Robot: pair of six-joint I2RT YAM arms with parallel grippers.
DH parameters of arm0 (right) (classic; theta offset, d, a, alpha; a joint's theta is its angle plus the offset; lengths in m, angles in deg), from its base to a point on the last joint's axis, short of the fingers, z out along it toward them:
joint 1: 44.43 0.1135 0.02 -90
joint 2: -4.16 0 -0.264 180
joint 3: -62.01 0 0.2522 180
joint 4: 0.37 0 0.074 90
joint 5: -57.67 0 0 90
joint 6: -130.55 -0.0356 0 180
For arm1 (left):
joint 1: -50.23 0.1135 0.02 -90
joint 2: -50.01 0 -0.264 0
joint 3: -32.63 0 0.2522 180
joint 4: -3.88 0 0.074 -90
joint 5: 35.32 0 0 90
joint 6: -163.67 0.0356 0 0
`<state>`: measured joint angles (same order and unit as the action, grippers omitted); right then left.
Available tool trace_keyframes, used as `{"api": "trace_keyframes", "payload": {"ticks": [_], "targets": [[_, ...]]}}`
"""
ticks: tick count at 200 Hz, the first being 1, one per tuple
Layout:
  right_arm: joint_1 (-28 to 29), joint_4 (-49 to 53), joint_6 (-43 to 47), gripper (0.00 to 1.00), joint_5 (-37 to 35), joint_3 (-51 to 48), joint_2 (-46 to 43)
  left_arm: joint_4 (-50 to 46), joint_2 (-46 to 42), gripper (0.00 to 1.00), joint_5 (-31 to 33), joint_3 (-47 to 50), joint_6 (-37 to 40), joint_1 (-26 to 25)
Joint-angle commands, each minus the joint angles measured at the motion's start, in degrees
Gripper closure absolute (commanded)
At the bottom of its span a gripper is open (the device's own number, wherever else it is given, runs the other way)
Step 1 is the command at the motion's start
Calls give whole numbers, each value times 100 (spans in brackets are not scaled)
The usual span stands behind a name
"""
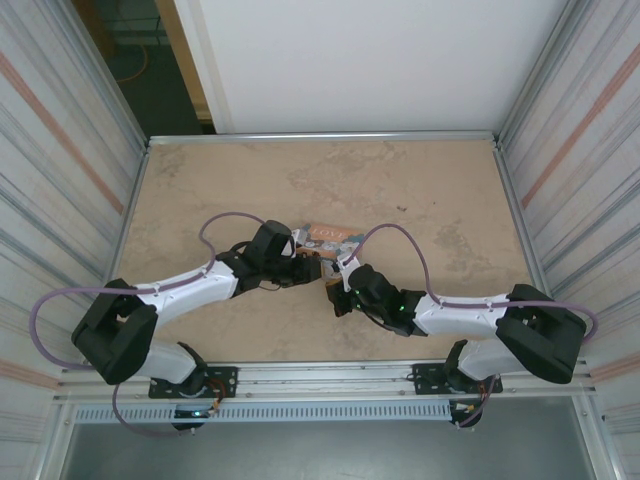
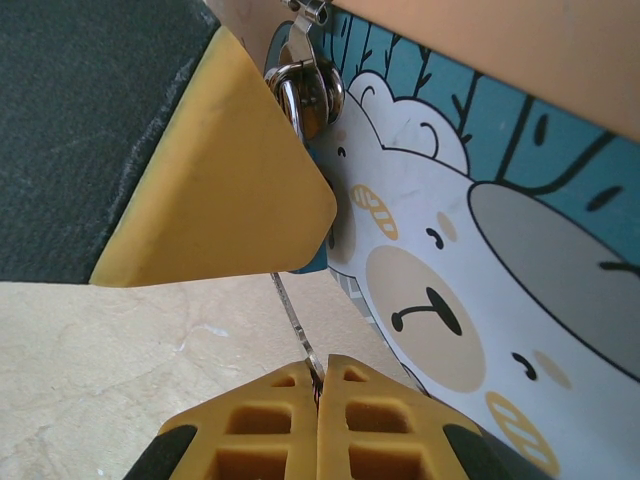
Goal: Unlock the padlock with the key
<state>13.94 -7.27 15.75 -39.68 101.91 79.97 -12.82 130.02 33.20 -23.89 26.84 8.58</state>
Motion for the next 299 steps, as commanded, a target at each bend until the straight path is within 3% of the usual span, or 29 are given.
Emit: {"api": "trace_keyframes", "payload": {"ticks": [1, 79, 299], "targets": [[-81, 54, -86, 100, -82, -136, -81, 262, -20, 92, -179, -188, 33, -36], [-84, 250, -67, 100, -47, -215, -286, 220, -14, 92, -174, -221, 50, -39], [-270, -257, 31, 100, 330, 194, 177, 385, 23, 92, -278, -130, -47, -45]]}}
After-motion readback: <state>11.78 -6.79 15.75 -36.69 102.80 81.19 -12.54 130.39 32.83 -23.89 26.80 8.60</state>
